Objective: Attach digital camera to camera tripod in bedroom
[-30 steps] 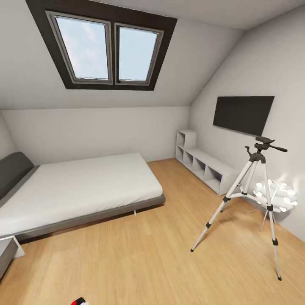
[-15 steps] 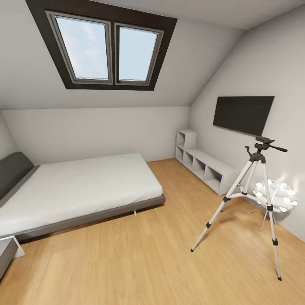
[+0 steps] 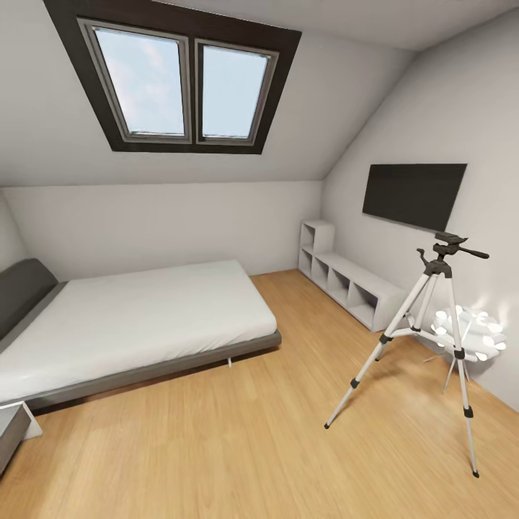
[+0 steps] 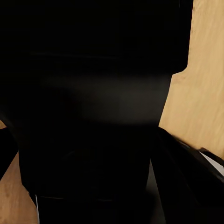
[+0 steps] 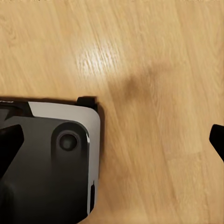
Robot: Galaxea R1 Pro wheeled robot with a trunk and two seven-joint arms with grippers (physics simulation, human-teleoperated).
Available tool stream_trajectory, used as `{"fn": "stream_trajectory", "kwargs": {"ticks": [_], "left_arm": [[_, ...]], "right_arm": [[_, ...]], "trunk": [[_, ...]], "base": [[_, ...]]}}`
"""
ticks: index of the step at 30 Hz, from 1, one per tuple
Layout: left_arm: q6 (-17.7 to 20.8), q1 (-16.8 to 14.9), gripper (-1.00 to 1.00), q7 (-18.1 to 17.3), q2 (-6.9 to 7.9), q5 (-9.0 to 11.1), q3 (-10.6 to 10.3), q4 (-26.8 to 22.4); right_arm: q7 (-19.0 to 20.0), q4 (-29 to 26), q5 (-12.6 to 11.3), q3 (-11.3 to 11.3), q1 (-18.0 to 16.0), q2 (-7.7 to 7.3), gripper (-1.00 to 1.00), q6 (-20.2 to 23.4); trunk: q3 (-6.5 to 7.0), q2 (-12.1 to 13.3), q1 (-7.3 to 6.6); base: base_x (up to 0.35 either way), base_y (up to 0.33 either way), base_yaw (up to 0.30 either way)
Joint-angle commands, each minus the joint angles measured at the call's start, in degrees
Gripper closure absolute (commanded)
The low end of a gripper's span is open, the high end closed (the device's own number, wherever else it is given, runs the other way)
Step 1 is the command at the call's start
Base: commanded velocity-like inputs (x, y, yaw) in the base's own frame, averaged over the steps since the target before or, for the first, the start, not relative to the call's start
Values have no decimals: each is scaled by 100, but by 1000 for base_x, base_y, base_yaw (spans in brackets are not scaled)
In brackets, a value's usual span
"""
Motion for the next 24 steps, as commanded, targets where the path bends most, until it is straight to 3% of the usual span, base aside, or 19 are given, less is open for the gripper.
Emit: {"fn": "stream_trajectory", "kwargs": {"ticks": [1,24], "left_arm": [[19,5,100,-22,2,50,-46,-1],[-157,30,100,-34,-15,109,-39,-10]], "right_arm": [[13,10,49,-49,-4,-1,-100,2],[13,6,51,-57,93,-2,-100,14]], "trunk": [[-2,-4,2],[-2,-4,2]], "base": [[0,0,0],[0,0,-10]]}}
